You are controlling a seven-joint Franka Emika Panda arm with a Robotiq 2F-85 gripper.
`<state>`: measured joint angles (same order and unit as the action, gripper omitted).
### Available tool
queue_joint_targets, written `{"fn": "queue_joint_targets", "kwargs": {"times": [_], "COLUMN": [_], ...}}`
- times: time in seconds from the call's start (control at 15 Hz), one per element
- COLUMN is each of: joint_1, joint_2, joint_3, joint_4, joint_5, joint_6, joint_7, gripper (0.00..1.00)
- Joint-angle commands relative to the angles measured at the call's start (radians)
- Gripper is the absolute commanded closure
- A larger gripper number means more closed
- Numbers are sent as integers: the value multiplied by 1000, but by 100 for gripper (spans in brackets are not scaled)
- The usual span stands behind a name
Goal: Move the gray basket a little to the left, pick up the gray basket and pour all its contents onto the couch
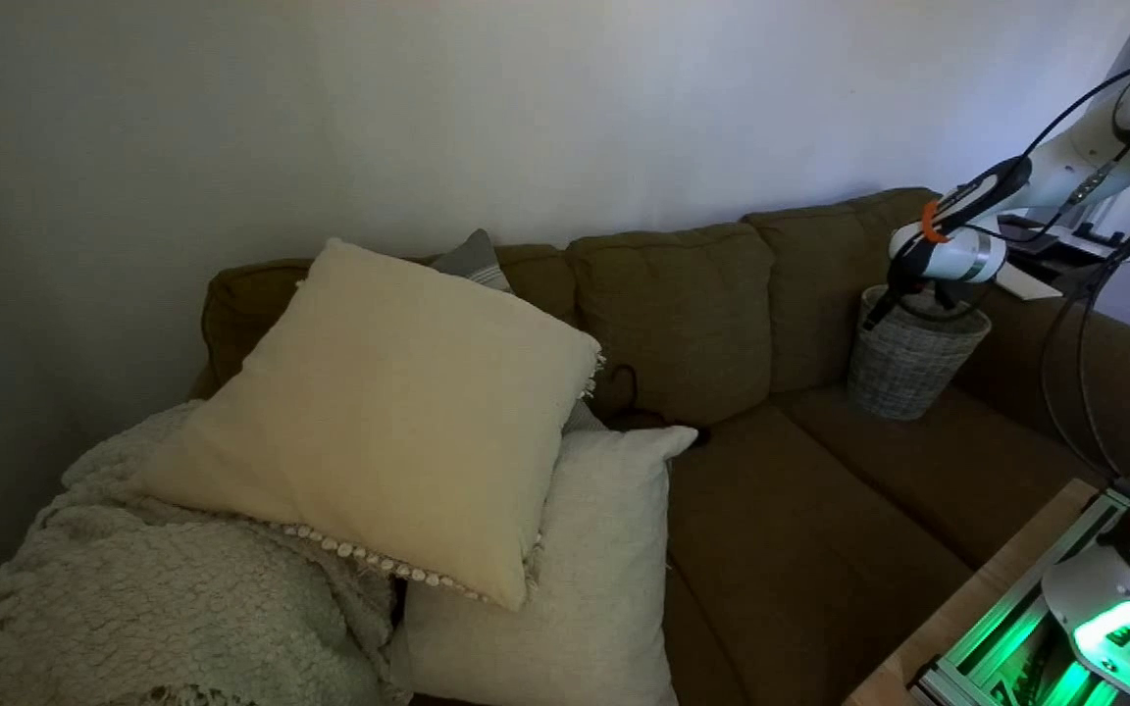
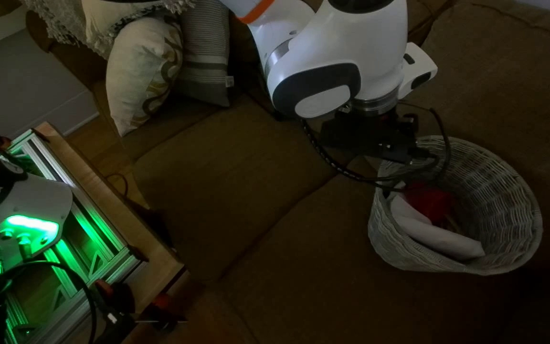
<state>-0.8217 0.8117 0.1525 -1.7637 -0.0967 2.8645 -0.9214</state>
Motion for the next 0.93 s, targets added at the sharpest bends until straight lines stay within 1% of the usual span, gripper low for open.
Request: {"fn": "queue_joint_targets", "kwargs": {"times": [0.0,0.07,0.13,0.2,0.27,0.47,0.53,0.67,0.73,0.8,0.87], "joint_1": [71,100,146,165,177,124,117,136,141,148,148], "joint_2": [18,25,44,52,79,123,135,170,181,194,206], "joint_3": [-107,-153,-219,-252,-269,-186,-170,-180,-185,-193,-193], "joint_4": [61,80,102,114,136,176,186,222,241,257,274], "joint_5": [15,4,-14,-26,-33,-4,7,12,12,10,11], "joint_6": [42,34,39,13,-25,-210,-255,-301,-322,-331,-340], "joint_7": [119,169,231,260,275,187,168,186,193,200,201], "gripper": [0,0,0,0,0,0,0,1,26,26,31]}}
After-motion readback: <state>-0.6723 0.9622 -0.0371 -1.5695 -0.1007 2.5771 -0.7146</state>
